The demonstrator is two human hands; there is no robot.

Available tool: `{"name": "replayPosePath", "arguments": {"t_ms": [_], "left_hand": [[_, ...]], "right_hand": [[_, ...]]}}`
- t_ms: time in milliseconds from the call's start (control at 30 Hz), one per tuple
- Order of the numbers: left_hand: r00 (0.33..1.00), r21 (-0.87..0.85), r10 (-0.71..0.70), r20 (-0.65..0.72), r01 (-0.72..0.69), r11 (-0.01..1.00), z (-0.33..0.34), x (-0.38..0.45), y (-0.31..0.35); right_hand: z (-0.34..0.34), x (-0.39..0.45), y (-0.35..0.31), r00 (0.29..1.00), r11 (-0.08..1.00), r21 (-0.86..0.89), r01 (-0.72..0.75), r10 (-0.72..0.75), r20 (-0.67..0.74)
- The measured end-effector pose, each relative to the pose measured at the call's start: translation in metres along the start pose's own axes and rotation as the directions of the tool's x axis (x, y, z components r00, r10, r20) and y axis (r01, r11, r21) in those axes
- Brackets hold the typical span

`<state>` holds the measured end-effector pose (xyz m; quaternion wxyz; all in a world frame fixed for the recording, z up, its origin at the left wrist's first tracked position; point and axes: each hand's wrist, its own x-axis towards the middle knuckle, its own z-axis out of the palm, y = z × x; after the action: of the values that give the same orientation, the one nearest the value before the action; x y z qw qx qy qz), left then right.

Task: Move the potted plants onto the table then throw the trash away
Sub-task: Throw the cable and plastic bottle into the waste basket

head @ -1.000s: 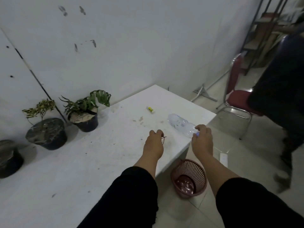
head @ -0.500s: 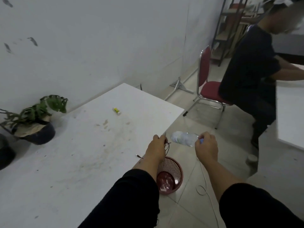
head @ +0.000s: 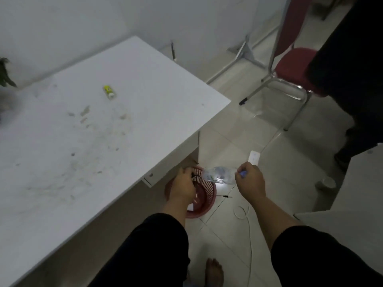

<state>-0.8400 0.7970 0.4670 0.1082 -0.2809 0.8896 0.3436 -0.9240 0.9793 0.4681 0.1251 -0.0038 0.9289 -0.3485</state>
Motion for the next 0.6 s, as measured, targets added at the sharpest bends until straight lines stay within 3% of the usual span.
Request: {"name": "replayPosePath", "arguments": {"t_ms": [200,433,600], "left_hand": [[0.993,0.007,-0.12,0.005,0.12,0.993,0.052,0.043,-0.053],[0.963,-0.228,-0.259,0.077,0.27,0.936,0.121,0.087,-0.112],[0.936,-0.244,-0.338,0.095,0.351,0.904,0.142,0.084,-0.158]], "right_hand": [[0.074,0.025,0.044,0.997,0.999,-0.006,-0.044,0.044,0.065],[0.162,0.049,0.094,0.99,0.996,-0.085,-0.003,0.015,0.141],[0.208,0.053,0.11,0.984,0.979,-0.192,0.063,-0.029,0.174]]}}
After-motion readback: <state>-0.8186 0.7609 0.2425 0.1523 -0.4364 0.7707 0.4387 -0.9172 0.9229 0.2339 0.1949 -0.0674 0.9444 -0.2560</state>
